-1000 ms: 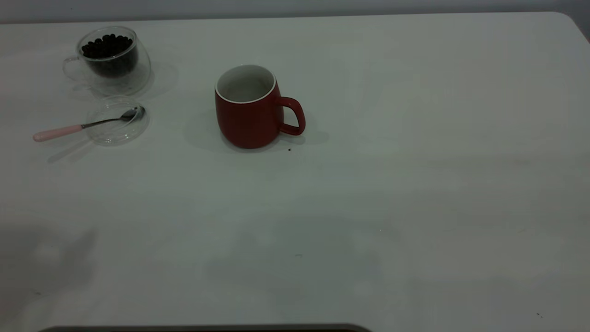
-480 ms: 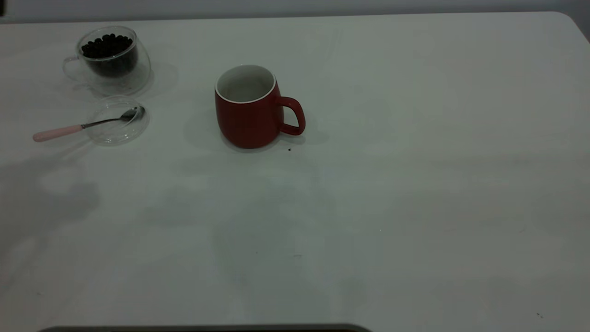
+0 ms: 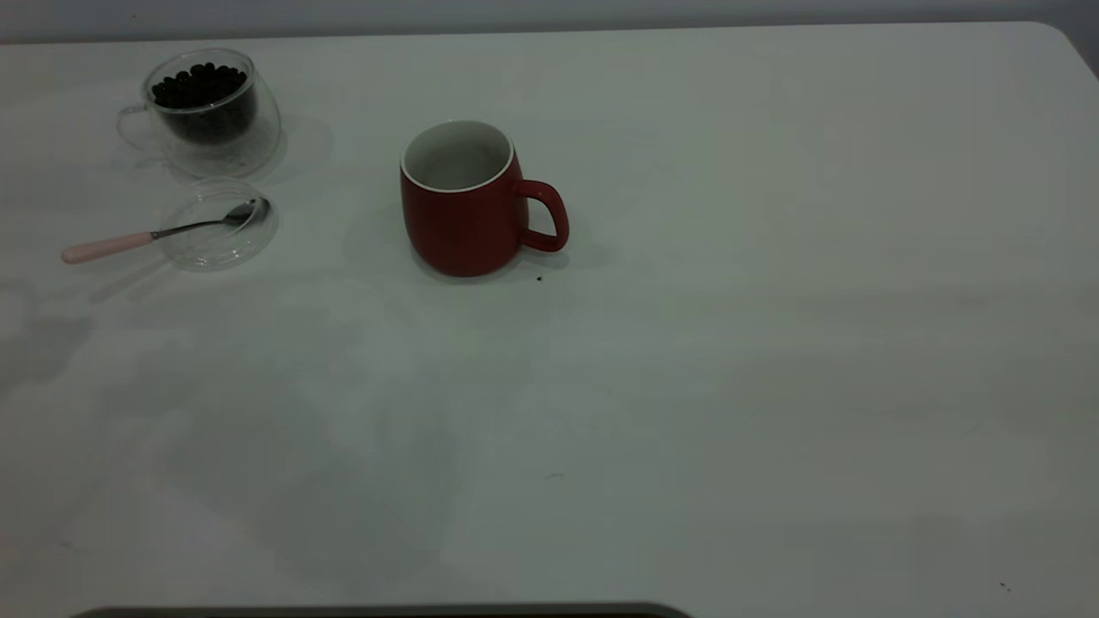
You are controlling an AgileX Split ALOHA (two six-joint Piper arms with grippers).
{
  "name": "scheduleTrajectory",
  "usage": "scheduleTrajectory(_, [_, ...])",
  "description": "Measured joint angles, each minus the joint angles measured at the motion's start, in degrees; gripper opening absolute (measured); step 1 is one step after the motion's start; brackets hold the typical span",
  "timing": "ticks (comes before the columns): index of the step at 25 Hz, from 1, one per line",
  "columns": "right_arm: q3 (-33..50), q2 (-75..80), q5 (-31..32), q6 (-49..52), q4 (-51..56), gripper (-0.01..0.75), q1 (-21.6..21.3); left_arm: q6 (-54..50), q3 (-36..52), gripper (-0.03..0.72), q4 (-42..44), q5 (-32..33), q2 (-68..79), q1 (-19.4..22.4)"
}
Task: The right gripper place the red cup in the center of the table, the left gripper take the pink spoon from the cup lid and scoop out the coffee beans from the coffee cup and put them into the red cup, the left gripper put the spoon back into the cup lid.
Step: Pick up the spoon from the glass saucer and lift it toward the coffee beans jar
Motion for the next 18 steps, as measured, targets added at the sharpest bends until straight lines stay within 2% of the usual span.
scheduleTrajectory(4, [0.0,0.0,0.0,0.0,0.0,0.591,0.0,14.1,-0.1,0.71,-11.7,1.7,6.5,5.5])
scheduleTrajectory(8, [0.0,0.0,0.0,0.0,0.0,0.591,0.0,26.5,-0.2,0.71,-20.3,3.2,13.0,8.7])
scheduleTrajectory(14, [0.0,0.0,0.0,0.0,0.0,0.591,0.0,34.7,-0.6,0.71,-23.8,5.5,20.6,11.6])
scheduleTrajectory(18, [0.0,0.0,0.0,0.0,0.0,0.591,0.0,40.0,-0.6,0.71,-27.1,6.4,23.8,12.0])
